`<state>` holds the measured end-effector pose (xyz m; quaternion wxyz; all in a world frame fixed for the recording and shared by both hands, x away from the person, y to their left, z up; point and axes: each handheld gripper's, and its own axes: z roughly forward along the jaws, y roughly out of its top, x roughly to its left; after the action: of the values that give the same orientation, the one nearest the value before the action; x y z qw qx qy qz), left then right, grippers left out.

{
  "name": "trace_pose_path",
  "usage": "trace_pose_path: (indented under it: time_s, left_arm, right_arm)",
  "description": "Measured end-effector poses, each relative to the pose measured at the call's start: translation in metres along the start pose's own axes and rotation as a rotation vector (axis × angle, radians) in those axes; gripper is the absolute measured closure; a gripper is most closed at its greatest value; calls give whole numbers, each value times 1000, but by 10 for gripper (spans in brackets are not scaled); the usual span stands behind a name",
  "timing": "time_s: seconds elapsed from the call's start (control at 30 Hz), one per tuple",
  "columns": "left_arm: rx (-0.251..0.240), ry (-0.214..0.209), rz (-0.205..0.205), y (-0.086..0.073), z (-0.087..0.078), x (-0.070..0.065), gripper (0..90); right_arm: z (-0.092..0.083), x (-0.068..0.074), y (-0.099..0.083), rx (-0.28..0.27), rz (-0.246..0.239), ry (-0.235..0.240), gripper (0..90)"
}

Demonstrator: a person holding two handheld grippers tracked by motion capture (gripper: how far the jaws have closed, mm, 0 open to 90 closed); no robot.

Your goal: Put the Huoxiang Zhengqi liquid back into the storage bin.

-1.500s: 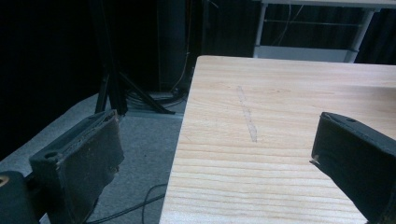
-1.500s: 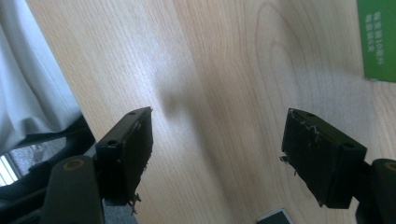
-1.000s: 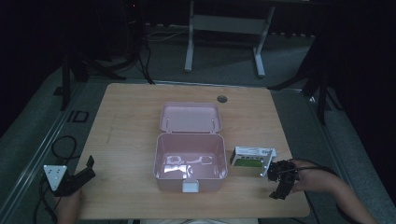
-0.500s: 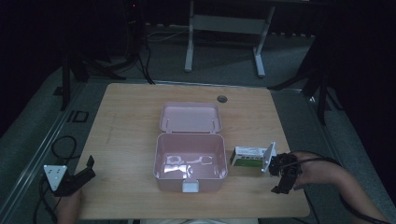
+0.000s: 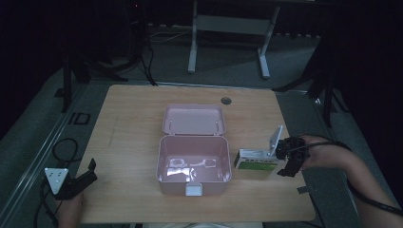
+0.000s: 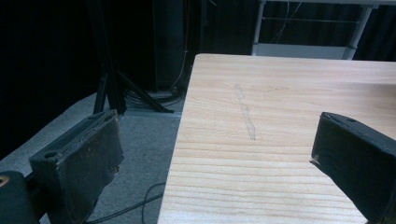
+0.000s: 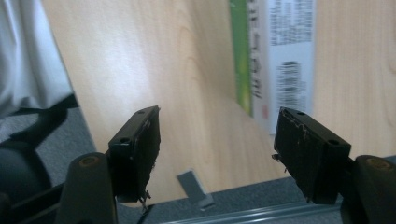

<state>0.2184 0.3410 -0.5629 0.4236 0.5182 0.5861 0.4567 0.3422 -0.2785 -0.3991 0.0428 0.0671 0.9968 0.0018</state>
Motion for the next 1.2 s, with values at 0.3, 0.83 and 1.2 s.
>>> trace_pose_path:
  time_s: [0.3,0.83,1.2]
  left_arm:
    - [0,0,0,0,0,0,21]
    - [3,-6,0,0,0,0,21]
    - [13,-8,-1,1,1,0,21]
  right_arm:
    - [5,-25,9,19,-13,-18,415]
    - [37,-46,31,67,-21,46,489]
    - [54,-50,38,109,-36,54,528]
